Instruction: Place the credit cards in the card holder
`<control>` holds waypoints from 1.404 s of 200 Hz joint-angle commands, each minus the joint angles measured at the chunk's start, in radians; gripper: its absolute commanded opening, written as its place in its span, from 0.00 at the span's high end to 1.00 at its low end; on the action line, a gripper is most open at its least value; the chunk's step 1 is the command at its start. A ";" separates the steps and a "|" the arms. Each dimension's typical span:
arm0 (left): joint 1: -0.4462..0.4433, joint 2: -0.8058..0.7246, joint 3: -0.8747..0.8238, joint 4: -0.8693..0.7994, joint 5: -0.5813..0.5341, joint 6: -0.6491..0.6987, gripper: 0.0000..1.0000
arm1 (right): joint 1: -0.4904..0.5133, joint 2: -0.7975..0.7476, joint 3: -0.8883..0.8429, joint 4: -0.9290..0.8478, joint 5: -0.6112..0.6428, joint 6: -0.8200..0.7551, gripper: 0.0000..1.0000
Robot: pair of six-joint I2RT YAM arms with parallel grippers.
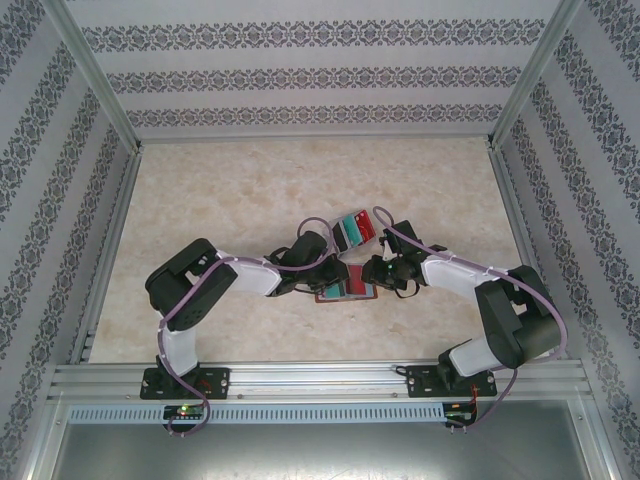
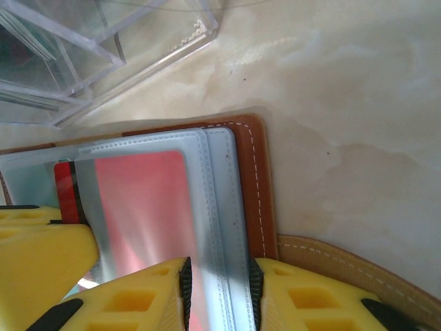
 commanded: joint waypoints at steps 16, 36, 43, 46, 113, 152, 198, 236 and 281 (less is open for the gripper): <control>-0.026 0.046 0.013 -0.019 0.019 -0.001 0.82 | 0.003 -0.002 -0.018 -0.023 0.009 0.014 0.69; -0.025 0.007 -0.005 -0.064 -0.021 0.007 0.77 | -0.001 -0.011 -0.018 -0.030 0.020 0.011 0.69; -0.025 -0.010 -0.009 -0.084 -0.034 0.012 0.76 | -0.003 -0.012 -0.018 -0.031 0.021 0.011 0.69; -0.025 -0.015 -0.009 -0.095 -0.040 0.015 0.76 | -0.004 -0.013 -0.018 -0.031 0.022 0.011 0.69; -0.026 -0.048 0.002 -0.198 -0.069 0.048 0.77 | -0.008 0.000 -0.016 -0.027 0.012 0.008 0.69; -0.028 -0.017 0.034 -0.175 -0.032 0.065 0.87 | -0.008 -0.005 -0.017 -0.027 0.011 0.007 0.68; -0.042 0.039 0.096 -0.144 0.033 0.077 0.83 | -0.008 -0.007 -0.019 -0.022 0.004 0.015 0.69; -0.042 -0.003 0.072 -0.195 -0.024 0.075 0.76 | -0.009 -0.012 -0.014 -0.028 0.008 0.014 0.69; -0.041 -0.114 0.055 -0.311 -0.134 0.129 0.61 | -0.011 -0.040 -0.004 -0.040 0.015 0.011 0.68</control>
